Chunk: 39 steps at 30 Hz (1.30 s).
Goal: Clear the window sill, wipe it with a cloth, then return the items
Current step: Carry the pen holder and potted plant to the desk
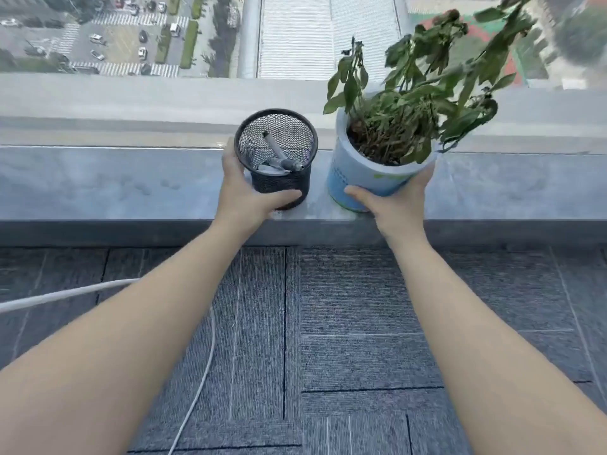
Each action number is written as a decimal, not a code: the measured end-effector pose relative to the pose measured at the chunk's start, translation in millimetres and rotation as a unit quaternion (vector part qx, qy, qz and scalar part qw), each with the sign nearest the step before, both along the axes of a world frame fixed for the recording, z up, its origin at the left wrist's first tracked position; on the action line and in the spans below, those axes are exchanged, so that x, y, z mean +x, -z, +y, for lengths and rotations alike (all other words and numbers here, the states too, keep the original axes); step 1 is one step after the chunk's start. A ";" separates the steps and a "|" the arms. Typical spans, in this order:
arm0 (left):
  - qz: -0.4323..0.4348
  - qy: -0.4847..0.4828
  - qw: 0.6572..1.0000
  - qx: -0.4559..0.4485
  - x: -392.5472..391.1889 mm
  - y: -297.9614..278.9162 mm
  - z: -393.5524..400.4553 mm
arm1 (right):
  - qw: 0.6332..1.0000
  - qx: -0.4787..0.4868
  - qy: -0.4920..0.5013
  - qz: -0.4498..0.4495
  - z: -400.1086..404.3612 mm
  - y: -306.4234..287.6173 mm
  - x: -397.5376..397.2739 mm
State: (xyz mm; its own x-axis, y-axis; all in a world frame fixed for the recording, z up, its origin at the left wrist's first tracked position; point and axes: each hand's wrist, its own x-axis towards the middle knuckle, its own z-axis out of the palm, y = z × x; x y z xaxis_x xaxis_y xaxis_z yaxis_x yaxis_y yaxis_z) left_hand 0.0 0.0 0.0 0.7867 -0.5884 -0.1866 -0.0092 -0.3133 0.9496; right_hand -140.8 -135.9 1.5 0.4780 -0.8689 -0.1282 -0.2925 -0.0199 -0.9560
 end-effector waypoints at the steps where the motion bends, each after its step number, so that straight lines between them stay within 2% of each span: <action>1: 0.003 -0.008 1.000 -0.021 1.5 0.0 -3.0 | 1.000 -0.007 -0.002 -0.012 -1.5 0.2 1.8; 5: 0.003 -0.022 0.999 -0.043 7.1 3.2 -12.7 | 1.000 -0.009 0.010 -0.024 -3.6 7.0 7.1; 15: -0.067 -0.039 0.997 -0.013 7.7 -6.0 -10.4 | 0.997 -0.051 0.056 -0.031 -0.1 18.6 15.1; 24: -0.060 -0.039 0.997 -0.022 -7.0 -39.8 10.1 | 0.997 -0.063 0.040 -0.031 17.8 -12.0 2.2; 30: -0.047 -0.062 0.997 0.004 -24.6 -143.3 47.6 | 0.998 -0.053 -0.003 -0.032 53.1 -113.2 -14.4; 39: -0.049 -0.092 0.995 0.004 -49.2 -394.4 121.3 | 0.997 -0.059 -0.044 -0.039 109.0 -363.7 -32.5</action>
